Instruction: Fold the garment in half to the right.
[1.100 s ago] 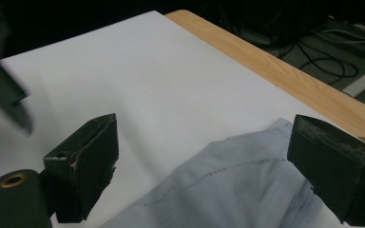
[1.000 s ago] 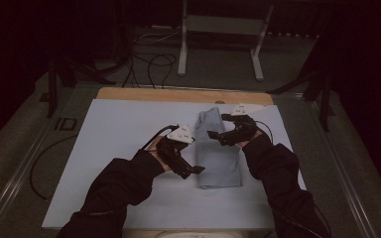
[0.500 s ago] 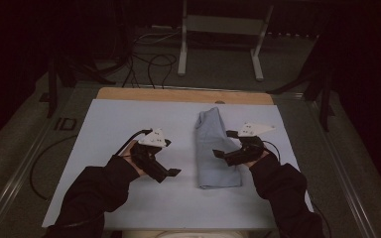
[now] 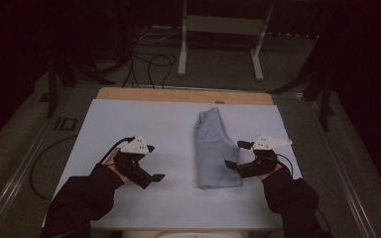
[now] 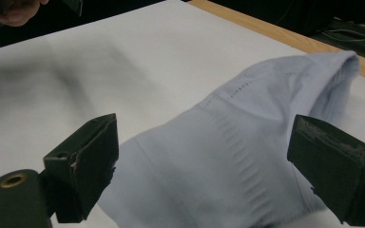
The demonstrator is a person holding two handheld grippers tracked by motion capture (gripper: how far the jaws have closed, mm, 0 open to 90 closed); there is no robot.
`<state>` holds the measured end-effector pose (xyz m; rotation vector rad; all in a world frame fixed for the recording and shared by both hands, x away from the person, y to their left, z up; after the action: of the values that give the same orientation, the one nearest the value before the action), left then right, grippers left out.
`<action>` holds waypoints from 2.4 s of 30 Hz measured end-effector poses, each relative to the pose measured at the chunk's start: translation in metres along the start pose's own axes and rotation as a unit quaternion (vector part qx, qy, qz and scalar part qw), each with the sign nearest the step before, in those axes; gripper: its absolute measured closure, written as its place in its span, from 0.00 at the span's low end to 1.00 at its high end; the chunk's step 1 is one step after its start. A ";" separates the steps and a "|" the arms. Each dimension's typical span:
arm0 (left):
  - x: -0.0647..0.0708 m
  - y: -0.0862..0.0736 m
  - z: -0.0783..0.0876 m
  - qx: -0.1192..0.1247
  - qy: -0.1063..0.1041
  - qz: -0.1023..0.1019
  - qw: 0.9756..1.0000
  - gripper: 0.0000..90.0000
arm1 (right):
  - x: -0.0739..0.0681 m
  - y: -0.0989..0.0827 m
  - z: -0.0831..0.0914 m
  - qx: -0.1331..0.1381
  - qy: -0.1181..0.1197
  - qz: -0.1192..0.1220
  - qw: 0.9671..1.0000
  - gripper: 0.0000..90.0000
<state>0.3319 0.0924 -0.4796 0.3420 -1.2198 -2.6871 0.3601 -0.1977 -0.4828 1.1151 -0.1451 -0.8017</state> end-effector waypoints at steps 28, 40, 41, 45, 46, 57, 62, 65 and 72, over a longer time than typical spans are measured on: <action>0.006 -0.121 0.045 -0.025 0.052 0.094 0.994 0.00 | 0.023 -0.062 0.022 -0.014 -0.037 -0.029 0.999 0.11; 0.010 -0.157 0.062 -0.048 0.083 0.131 0.987 0.00 | 0.026 -0.087 0.029 -0.025 -0.060 -0.043 0.997 0.11; 0.009 -0.159 0.064 -0.051 0.089 0.133 0.986 0.00 | 0.026 -0.089 0.030 -0.026 -0.064 -0.046 0.997 0.11; 0.009 -0.164 0.068 -0.058 0.103 0.144 0.982 0.00 | 0.027 -0.098 0.034 -0.032 -0.078 -0.051 0.995 0.11; 0.009 -0.165 0.068 -0.060 0.104 0.147 0.982 0.00 | 0.028 -0.100 0.035 -0.033 -0.083 -0.046 0.995 0.11; 0.006 -0.168 0.069 -0.055 0.121 0.152 0.979 0.00 | 0.031 -0.101 0.029 -0.040 -0.097 -0.048 0.993 0.12; 0.008 -0.168 0.068 -0.056 0.117 0.156 0.979 0.00 | 0.030 -0.099 0.028 -0.035 -0.091 -0.051 0.994 0.12; 0.009 -0.168 0.066 -0.063 0.113 0.151 0.980 0.00 | 0.031 -0.099 0.028 -0.035 -0.094 -0.052 0.994 0.12; 0.008 -0.168 0.068 -0.056 0.116 0.156 0.979 0.00 | 0.030 -0.100 0.027 -0.037 -0.090 -0.057 0.994 0.12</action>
<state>0.2957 0.2483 -0.5648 0.3983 -0.9616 -2.3597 0.3183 -0.2574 -0.5630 0.9864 -0.2018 -1.0031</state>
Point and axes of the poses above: each handheld gripper's, and its own axes: z roughly backward along the jaws, y roughly out of its top, x roughly to its right, the point moved 8 cm from there along -z, roughly forward along the jaws, and after that the axes turned 14 degrees about -z, right-handed, at the moved point
